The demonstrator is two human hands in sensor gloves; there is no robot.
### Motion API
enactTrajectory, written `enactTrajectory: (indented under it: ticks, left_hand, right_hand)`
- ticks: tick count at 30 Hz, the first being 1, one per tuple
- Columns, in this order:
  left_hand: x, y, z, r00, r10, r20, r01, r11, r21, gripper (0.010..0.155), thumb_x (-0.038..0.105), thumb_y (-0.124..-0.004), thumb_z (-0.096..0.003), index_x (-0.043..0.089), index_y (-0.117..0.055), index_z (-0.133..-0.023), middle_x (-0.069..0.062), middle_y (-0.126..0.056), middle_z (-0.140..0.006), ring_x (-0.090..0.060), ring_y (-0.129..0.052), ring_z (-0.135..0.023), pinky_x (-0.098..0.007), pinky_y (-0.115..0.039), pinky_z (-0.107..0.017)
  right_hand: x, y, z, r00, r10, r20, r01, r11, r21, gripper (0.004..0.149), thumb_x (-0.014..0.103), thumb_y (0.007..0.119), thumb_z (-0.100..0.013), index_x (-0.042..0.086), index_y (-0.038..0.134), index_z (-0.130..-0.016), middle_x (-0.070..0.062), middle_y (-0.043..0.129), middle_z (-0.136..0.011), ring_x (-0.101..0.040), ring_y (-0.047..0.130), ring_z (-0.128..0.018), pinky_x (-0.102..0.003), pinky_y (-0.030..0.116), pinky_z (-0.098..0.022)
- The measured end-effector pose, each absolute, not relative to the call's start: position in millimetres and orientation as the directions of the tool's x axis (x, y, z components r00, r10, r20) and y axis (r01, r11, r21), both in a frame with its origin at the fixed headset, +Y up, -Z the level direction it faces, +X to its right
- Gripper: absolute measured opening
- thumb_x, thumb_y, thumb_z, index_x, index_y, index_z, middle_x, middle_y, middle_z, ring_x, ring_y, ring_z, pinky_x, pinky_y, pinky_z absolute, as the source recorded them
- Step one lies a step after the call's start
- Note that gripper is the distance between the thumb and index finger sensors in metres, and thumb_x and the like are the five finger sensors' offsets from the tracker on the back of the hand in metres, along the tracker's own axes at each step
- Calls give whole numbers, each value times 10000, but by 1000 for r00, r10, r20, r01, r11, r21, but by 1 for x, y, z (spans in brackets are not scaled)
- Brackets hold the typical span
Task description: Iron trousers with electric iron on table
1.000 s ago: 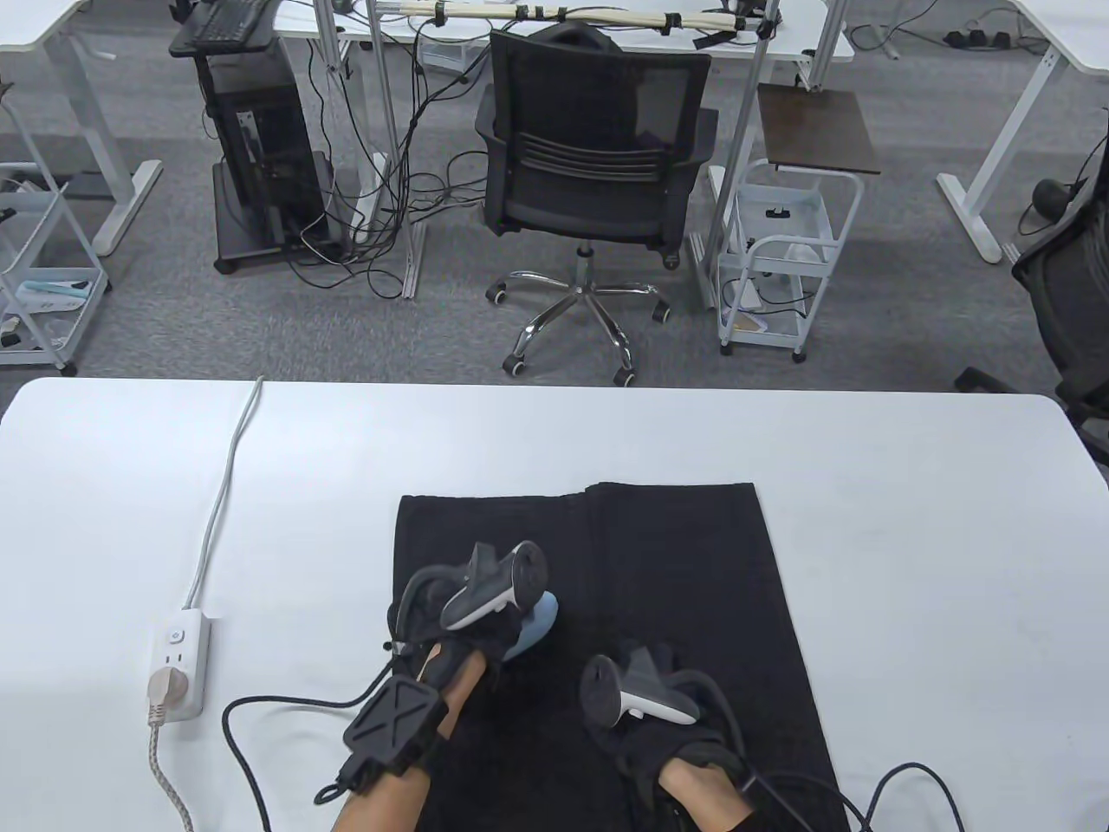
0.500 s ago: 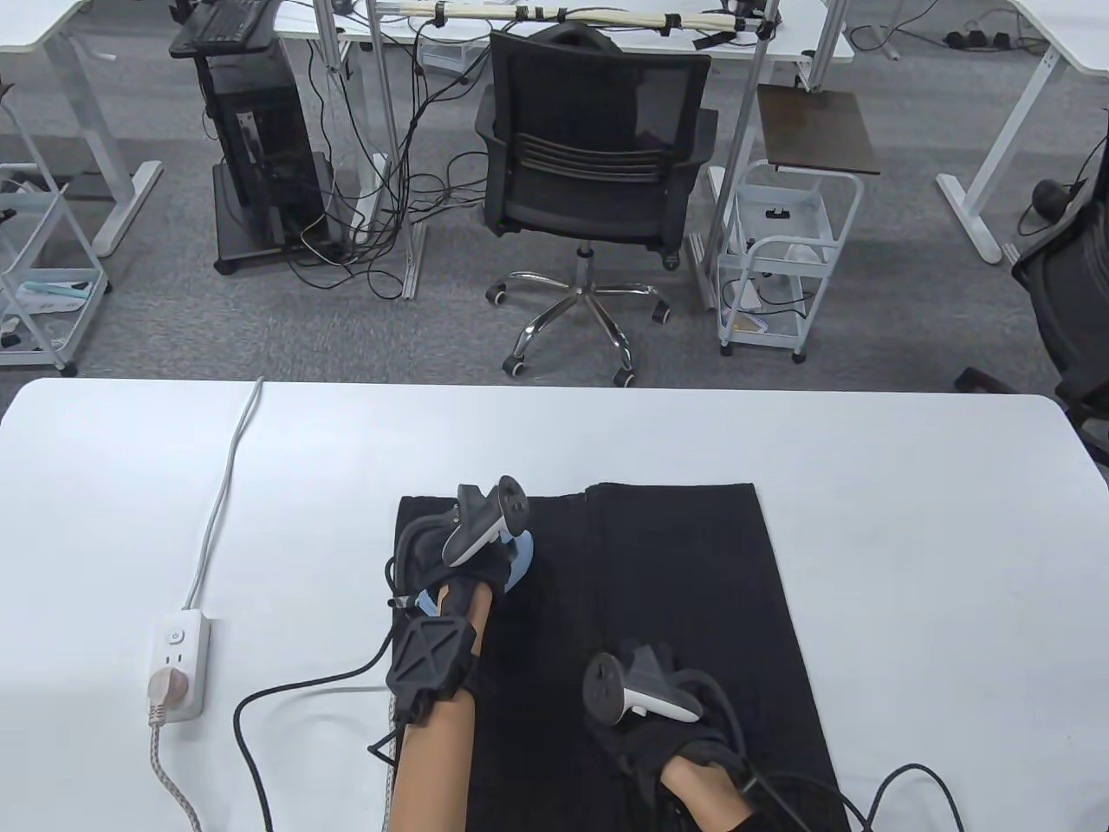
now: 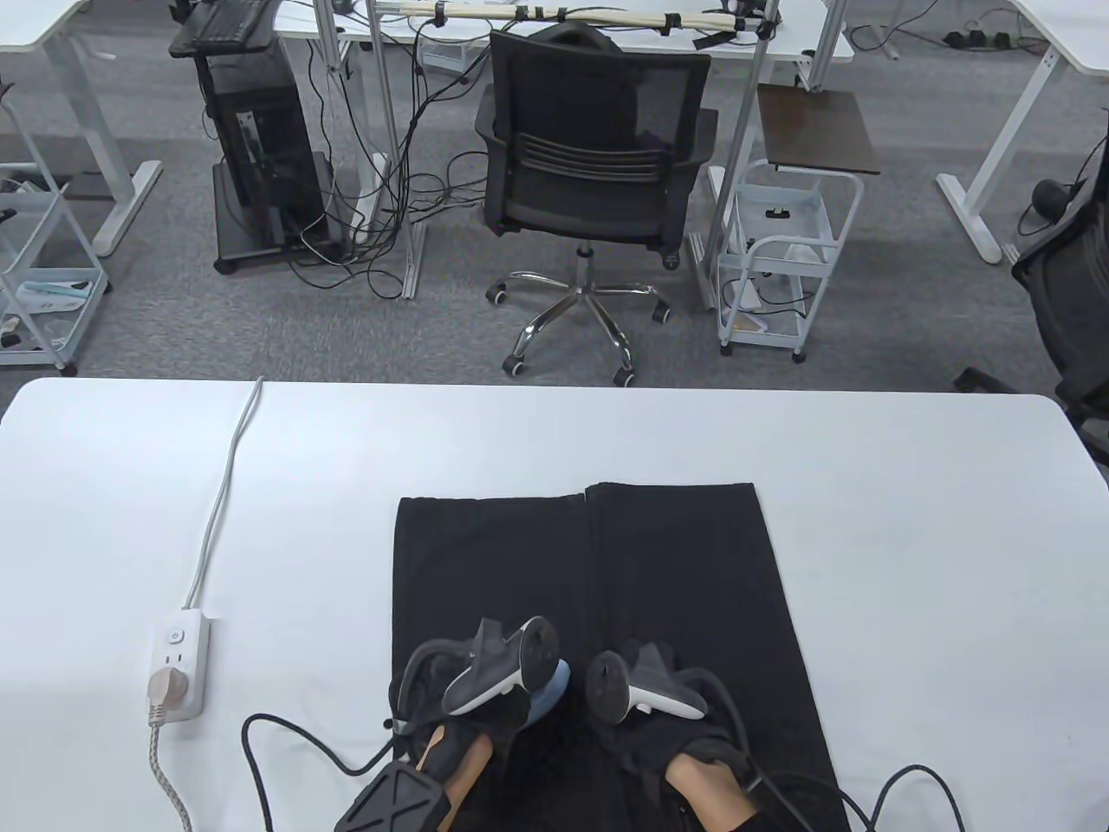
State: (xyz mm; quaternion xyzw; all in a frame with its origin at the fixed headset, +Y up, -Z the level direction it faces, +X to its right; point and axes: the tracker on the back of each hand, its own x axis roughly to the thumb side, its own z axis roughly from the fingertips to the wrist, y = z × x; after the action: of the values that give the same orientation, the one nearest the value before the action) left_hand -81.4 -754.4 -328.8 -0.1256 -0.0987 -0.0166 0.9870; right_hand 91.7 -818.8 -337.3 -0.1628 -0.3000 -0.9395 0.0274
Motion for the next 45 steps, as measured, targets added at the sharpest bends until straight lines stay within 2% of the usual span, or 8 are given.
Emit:
enactTrajectory:
  ticks: [4,8,20,24,27,32,36,45]
  left_hand:
    - [-83,-755,-313,981,-7,192,51,973,-224,423,428,-802,-537,84,-761,-779,4,-936,-409,-163,-982,-309,-515,-846,-469]
    - [-86,-755,-326,984,8,177,35,970,-239,422,428,-807,-532,86,-767,-776,5,-939,-408,-164,-984,-305,-512,-849,-469]
    - [-106,-752,-451,993,-11,-120,-20,968,-252,427,439,-794,-539,97,-754,-792,13,-936,-428,-157,-984,-333,-509,-845,-494]
    - [-109,-751,-484,985,-15,-170,-29,967,-252,427,439,-793,-539,98,-752,-793,13,-936,-430,-158,-985,-336,-509,-844,-498]
    - [-108,-751,-496,984,-13,-175,-33,966,-257,426,438,-791,-539,97,-751,-792,12,-935,-430,-157,-985,-336,-506,-845,-499]
    - [-104,-751,-485,988,-20,-153,-17,970,-241,429,441,-789,-539,98,-750,-793,16,-932,-428,-154,-982,-333,-506,-843,-493]
    - [-97,-751,-463,992,-15,-124,-16,971,-240,428,438,-792,-538,95,-752,-790,14,-932,-423,-156,-981,-326,-508,-844,-486]
    - [-74,-753,-379,1000,-5,17,9,970,-242,428,429,-796,-539,85,-754,-788,6,-932,-419,-163,-979,-318,-513,-842,-477]
  right_hand:
    - [91,-819,-337,-945,43,324,153,-819,553,729,498,409,-576,193,-21,-1080,-283,-68,-1110,-622,59,-969,-783,299,-645]
    - [91,-819,-337,-945,40,326,156,-819,552,729,498,409,-576,193,-20,-1080,-284,-66,-1110,-625,61,-968,-784,301,-645]
    - [90,-819,-337,-944,34,329,161,-820,549,733,497,406,-576,181,-21,-1082,-292,-63,-1109,-631,66,-967,-787,304,-642]
    - [89,-819,-337,-944,34,329,163,-819,551,734,495,407,-577,176,-20,-1082,-297,-64,-1107,-636,67,-965,-790,306,-640]
    - [89,-819,-337,-943,36,331,162,-818,552,735,496,410,-578,176,-18,-1083,-297,-63,-1108,-637,67,-965,-791,306,-640]
    - [89,-819,-337,-943,39,332,161,-816,555,739,498,414,-578,174,-16,-1084,-299,-61,-1107,-638,67,-964,-791,306,-640]
    - [89,-819,-337,-942,48,332,155,-815,558,740,497,418,-578,175,-16,-1084,-297,-64,-1108,-637,61,-963,-791,301,-640]
    - [91,-819,-337,-941,56,335,150,-816,558,711,460,405,-580,189,-21,-1081,-285,-73,-1107,-627,49,-964,-787,290,-642]
